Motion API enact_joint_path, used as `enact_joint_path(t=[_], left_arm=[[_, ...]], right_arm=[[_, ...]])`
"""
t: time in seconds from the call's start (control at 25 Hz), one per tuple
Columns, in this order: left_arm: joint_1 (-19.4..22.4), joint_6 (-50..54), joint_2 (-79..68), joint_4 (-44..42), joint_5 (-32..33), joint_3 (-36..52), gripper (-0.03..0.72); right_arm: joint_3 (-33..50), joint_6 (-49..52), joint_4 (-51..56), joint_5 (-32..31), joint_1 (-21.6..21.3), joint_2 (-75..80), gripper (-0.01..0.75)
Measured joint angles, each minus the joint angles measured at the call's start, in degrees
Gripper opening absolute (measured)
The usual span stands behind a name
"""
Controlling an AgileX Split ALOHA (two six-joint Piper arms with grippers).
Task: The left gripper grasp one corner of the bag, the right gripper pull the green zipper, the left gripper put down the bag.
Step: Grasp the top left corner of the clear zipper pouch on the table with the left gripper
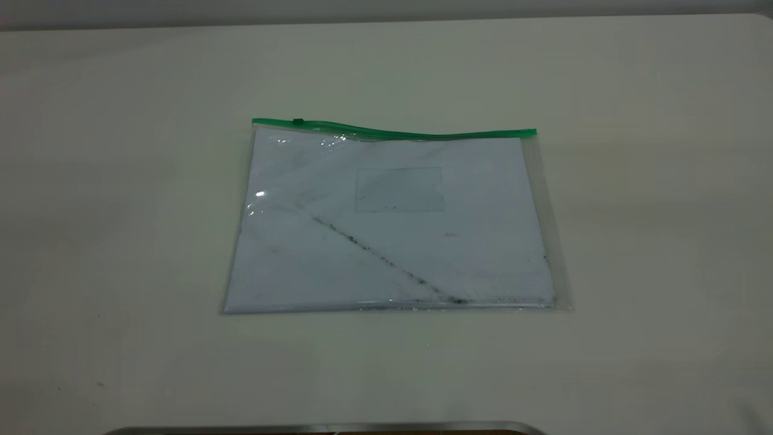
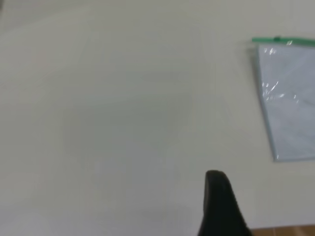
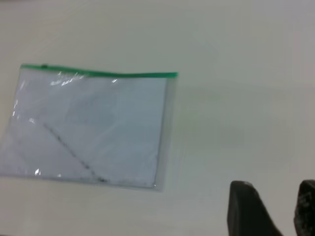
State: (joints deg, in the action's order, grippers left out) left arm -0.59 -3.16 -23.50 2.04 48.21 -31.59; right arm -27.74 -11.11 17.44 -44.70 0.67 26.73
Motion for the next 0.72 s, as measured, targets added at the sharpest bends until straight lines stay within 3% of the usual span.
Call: enact_joint_path(t=[0.28,0.44,0.6,0.72], left_arm=[[0.0,-1.25,-27.97,0.63,-9.34,-4.82,0.518],[0.0,-5.56,-40.5,4.48,-14.97,-7.16,0.522],[0.0,-11.54,-51.26,12.19,-24.87,-7.45,0.536],[0.0,-17.3,-58.89,18.15,-28.37,-9.03,0.538]], right_arm=[[-1.84,-33.28,20.24,13.52,0.0,25.99,0.435],[-4.5,-49.37,34.14,15.65,0.0,38.22,0.494],[-7.94,-63.81,47.45,16.42,0.0,48.44,0.504],[-10.2,-72.69,55.92,16.17,0.35,54.92,0.505]])
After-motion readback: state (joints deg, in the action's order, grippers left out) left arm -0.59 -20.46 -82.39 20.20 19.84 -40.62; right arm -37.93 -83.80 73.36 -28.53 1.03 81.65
